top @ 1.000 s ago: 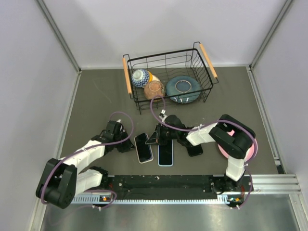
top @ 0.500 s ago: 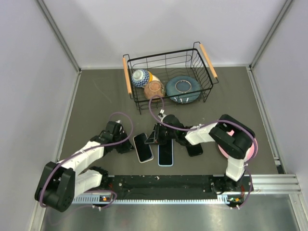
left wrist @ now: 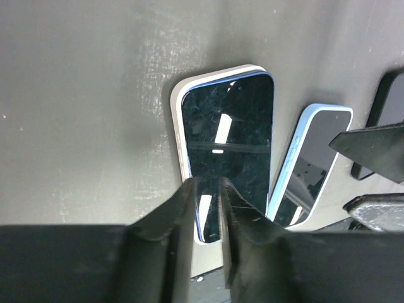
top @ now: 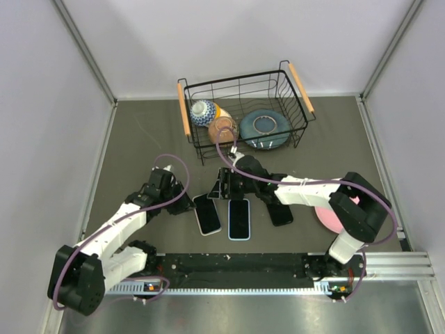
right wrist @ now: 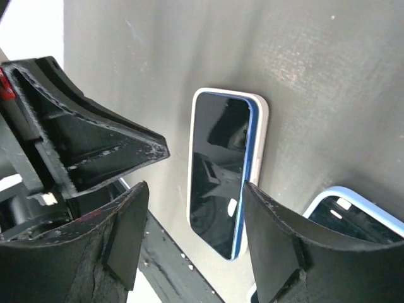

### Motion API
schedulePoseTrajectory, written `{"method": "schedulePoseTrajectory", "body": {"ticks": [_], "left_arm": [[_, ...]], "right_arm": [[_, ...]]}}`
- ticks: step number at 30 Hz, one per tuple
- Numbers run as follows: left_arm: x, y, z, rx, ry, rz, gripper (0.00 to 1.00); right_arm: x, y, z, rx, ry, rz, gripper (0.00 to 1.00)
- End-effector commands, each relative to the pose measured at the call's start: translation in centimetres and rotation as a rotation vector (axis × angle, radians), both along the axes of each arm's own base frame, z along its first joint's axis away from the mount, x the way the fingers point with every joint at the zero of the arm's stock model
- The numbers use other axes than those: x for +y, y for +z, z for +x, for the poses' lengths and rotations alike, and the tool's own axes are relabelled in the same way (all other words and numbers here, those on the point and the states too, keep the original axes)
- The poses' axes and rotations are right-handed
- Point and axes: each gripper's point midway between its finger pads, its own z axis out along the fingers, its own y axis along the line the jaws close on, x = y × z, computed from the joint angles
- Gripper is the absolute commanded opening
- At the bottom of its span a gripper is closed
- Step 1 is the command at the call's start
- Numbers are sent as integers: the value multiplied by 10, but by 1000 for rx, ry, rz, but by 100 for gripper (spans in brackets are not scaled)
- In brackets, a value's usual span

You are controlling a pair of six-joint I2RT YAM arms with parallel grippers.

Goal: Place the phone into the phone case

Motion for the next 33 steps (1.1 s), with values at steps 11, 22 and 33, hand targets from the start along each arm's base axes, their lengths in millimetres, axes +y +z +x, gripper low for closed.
{"method": "schedulePoseTrajectory", "body": {"ticks": [11,22,33], "left_arm": [[-7,-7,4,-13,-9,-37,46],[-8,-29,0,39,-9,-51,44],[-16,-43,-14,90,-60,-125,36]], "right_arm": [[8,-8,-8,-35,133,4,70],[14,-39,-19,15,161,-18,70],[28,-48,-27,54,161,16,70]]}}
